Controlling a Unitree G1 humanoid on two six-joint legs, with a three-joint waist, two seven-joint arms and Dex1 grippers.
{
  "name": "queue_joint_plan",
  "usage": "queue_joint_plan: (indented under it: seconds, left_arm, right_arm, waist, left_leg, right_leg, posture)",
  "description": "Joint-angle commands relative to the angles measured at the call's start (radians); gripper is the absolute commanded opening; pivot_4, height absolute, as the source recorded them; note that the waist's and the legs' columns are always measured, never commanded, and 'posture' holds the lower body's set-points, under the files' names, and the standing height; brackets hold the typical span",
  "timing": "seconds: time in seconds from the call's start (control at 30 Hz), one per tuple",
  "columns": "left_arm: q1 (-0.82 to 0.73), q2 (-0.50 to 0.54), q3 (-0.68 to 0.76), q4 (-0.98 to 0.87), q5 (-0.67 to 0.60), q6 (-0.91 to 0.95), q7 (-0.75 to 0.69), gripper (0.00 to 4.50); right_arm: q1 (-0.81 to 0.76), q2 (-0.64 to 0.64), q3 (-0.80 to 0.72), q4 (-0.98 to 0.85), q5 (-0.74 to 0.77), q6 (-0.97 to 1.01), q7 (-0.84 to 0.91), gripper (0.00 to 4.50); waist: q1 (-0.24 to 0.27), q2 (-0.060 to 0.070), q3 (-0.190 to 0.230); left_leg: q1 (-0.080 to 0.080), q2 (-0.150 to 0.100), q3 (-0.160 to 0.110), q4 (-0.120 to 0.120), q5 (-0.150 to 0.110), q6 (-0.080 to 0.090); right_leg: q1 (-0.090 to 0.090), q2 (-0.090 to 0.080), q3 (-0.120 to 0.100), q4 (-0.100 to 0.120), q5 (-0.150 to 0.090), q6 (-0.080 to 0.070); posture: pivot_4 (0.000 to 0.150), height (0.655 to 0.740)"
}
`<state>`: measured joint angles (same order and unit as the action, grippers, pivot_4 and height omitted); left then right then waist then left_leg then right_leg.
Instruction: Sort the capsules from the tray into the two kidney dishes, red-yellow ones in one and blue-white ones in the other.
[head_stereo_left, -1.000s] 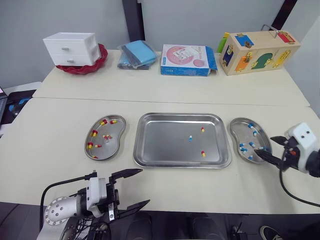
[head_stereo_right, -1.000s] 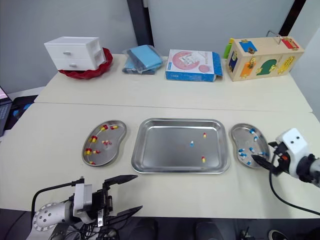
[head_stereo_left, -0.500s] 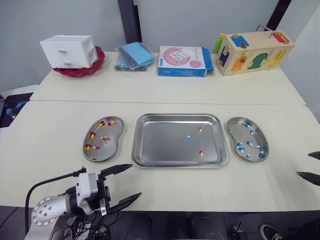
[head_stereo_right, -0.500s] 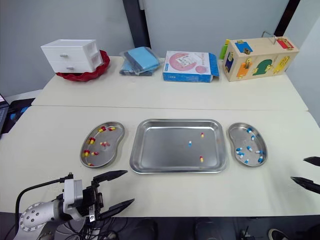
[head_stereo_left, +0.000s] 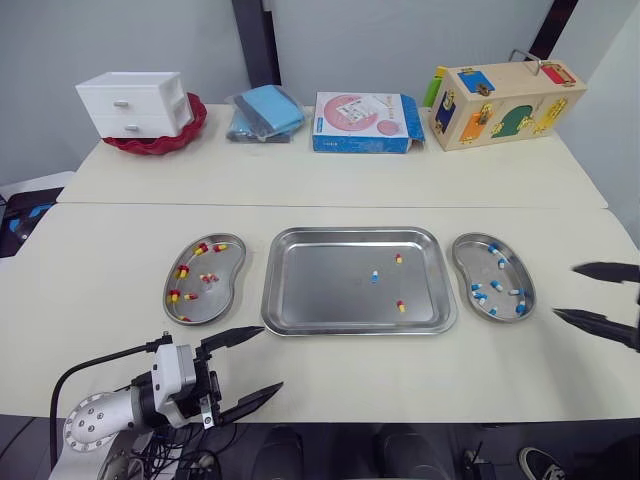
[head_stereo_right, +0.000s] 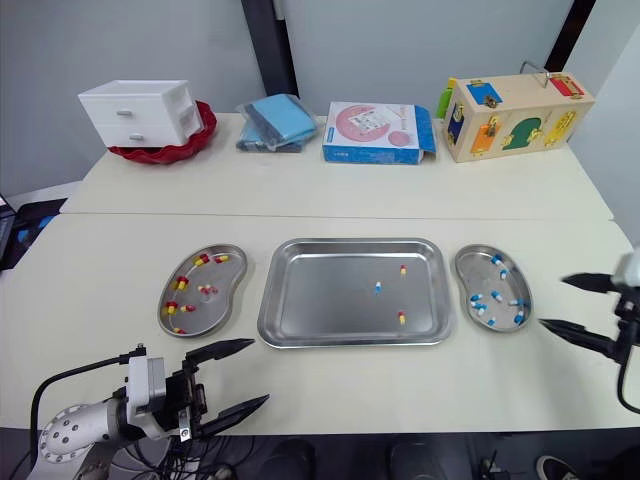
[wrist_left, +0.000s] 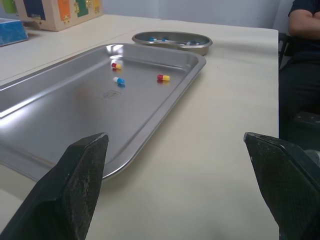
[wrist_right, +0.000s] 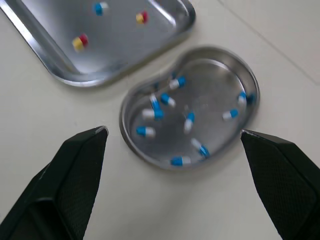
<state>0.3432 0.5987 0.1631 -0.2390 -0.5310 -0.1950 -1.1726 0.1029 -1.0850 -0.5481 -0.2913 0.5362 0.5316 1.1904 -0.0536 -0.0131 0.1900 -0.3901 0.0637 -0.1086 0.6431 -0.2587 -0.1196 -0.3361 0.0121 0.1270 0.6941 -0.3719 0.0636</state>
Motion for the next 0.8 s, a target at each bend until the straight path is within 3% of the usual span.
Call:
queue_joint_plan:
  seconds: [0.03, 0.17, 0.4, 0.67, 0.8]
  left_arm:
    - [0.011, -0.007, 0.008, -0.031, -0.012, -0.001, 0.013, 4.50]
    - [0.014, -0.013, 0.011, -0.035, -0.010, 0.002, 0.023, 4.50]
    - [0.036, -0.011, 0.013, -0.051, -0.010, 0.004, 0.029, 4.50]
    - [0.070, -0.010, 0.026, -0.060, -0.009, -0.002, 0.034, 4.50]
    - [0.082, -0.010, 0.031, -0.055, -0.009, -0.010, 0.032, 4.50]
  right_arm:
    - [-0.131, 0.060, 0.132, -0.160, 0.075, 0.180, -0.202, 4.47]
    - [-0.316, 0.182, 0.332, -0.220, 0.049, 0.357, -0.429, 4.47]
    - [-0.497, 0.396, 0.609, -0.206, -0.037, 0.488, -0.636, 4.47]
    - [-0.609, 0.562, 0.812, -0.122, -0.174, 0.547, -0.789, 4.47]
    - [-0.623, 0.606, 0.838, -0.095, -0.214, 0.554, -0.819, 4.47]
  waist:
    - [0.003, 0.000, 0.000]
    - [0.003, 0.000, 0.000]
    - [0.006, 0.000, 0.000]
    - [0.002, 0.000, 0.000]
    - [0.003, 0.000, 0.000]
  left_leg:
    - [0.000, 0.000, 0.000, 0.000, 0.000, 0.000]
    - [-0.001, 0.000, -0.001, 0.001, 0.000, 0.000]
    - [-0.008, 0.000, -0.002, 0.000, 0.000, 0.000]
    - [-0.010, 0.001, -0.002, 0.000, 0.000, 0.000]
    - [-0.010, 0.000, -0.001, 0.000, 0.000, 0.000]
  right_leg:
    - [0.000, 0.000, 0.000, 0.000, 0.000, 0.000]
    - [-0.001, 0.000, 0.000, 0.000, 0.000, 0.000]
    - [-0.009, 0.000, -0.002, 0.002, 0.000, 0.000]
    - [-0.013, 0.000, -0.001, 0.003, 0.000, 0.000]
    - [-0.014, 0.000, -0.001, 0.004, 0.000, 0.000]
  posture:
    - [0.150, 0.7400]
    - [0.150, 0.7400]
    - [0.150, 0.7400]
    - [0.150, 0.7400]
    - [0.150, 0.7400]
